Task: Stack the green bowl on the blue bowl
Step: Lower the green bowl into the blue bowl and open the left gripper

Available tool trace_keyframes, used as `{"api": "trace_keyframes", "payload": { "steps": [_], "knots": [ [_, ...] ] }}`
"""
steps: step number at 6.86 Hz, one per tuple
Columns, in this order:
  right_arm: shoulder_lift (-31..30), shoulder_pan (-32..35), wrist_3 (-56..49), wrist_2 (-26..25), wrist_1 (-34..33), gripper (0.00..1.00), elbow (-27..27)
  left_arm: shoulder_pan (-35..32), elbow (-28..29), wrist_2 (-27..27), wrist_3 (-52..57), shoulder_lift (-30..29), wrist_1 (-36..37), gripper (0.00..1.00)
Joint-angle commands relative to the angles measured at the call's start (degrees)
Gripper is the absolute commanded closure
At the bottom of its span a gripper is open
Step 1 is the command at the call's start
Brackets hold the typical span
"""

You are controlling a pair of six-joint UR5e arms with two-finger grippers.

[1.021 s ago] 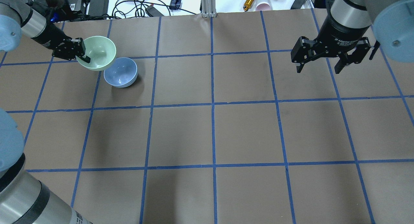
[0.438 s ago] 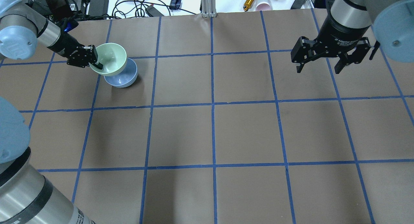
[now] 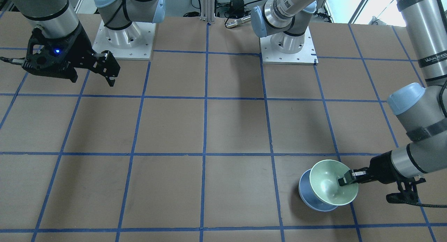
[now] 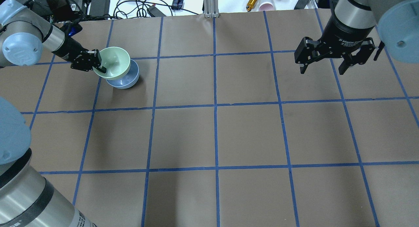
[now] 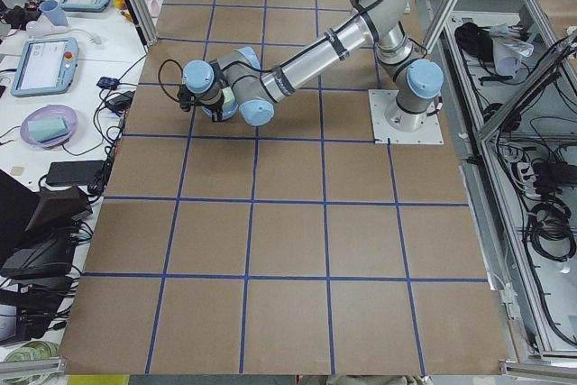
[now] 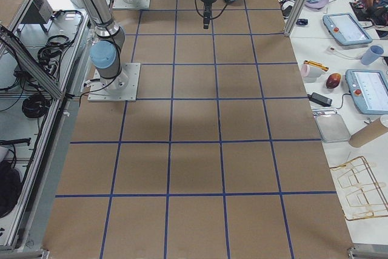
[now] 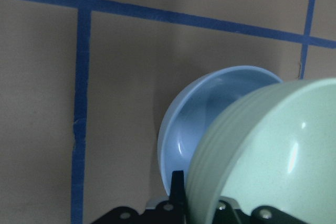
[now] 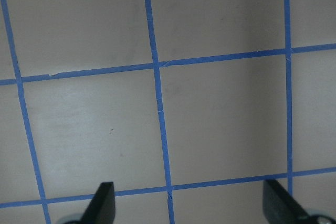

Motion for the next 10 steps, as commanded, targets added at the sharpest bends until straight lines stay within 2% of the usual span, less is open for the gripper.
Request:
{"api": "trace_keyframes", "payload": {
  "steps": [1,3,5,6,7,9,10],
  "knots": [
    [0.0,0.0,0.0,0.0,0.0,0.00,0.0,0.0,-0.1,-0.1,-0.1,-0.1,1.0,0.98],
    [0.0,0.0,0.0,0.0,0.0,0.00,0.0,0.0,-0.1,-2.5,-0.2,-0.5,1.2,0.98],
    [0.0,0.0,0.0,0.0,0.0,0.00,0.0,0.0,-0.1,-2.5,0.1,-0.9,1.2,0.96],
    [0.0,0.0,0.0,0.0,0.0,0.00,0.0,0.0,-0.1,-2.5,-0.6,-0.8,1.1,0.74],
    [0.0,0.0,0.0,0.0,0.0,0.00,0.0,-0.2,-0.1,-2.5,-0.9,-0.8,1.1,0.12],
    [0.0,0.0,0.0,0.0,0.0,0.00,0.0,-1.1,0.1,-2.3,-1.6,-0.5,1.1,0.00],
    [0.0,0.0,0.0,0.0,0.0,0.00,0.0,-1.2,0.2,-2.3,-2.0,0.0,1.1,0.00]
  ]
}}
